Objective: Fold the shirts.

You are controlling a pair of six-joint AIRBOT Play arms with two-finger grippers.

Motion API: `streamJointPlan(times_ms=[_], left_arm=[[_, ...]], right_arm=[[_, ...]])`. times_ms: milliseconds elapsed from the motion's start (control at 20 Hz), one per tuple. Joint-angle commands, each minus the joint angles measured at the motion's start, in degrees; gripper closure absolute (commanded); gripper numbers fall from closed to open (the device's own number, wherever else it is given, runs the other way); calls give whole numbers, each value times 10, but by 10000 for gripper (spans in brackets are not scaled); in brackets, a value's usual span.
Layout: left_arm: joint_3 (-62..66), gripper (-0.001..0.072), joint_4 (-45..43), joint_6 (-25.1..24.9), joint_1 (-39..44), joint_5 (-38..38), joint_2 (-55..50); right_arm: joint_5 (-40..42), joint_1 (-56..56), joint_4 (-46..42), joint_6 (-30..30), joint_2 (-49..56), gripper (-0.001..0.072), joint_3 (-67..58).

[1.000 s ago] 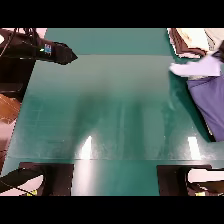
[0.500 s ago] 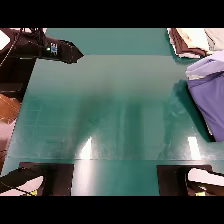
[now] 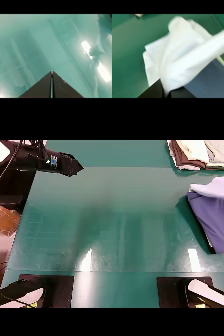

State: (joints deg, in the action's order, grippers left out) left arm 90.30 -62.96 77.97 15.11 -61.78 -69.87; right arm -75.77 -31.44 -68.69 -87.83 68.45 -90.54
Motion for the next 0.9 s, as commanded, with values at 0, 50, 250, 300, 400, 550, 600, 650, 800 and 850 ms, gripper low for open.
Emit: streamJointPlan(times_ms=[0, 50, 250, 300, 400, 550, 600, 650, 800, 850], left_arm=[[0, 679, 0, -5, 0, -14, 0], [0, 679, 0, -5, 0, -16, 0], [0, 679, 0, -5, 0, -14, 0], [0, 679, 0, -5, 0, -13, 0], [0, 679, 0, -4, 0, -14, 0], [0, 679, 0, -5, 0, -15, 0], [0, 679, 0, -5, 0, -15, 0], [0, 678, 0, -5, 0, -11, 0], [0, 679, -17, -5, 0, -8, 0], [0, 679, -19, -4, 0, -11, 0]], right_arm=[[-25, -59, -7, 2, -53, 696, 120], [-24, -78, -17, 5, -67, 695, 154], [-22, -130, -99, 29, -114, 574, 262], [-9, -141, -104, 29, -121, 344, 283], [6, -158, -103, 28, -127, 33, 302], [-2, -133, -5, 29, -127, 34, 260], [-2, -104, 37, 29, -127, 34, 238], [2, -65, 64, 29, -127, 34, 217], [40, 77, 75, 29, -127, 35, 170], [57, 127, 75, 29, -127, 58, 161]])
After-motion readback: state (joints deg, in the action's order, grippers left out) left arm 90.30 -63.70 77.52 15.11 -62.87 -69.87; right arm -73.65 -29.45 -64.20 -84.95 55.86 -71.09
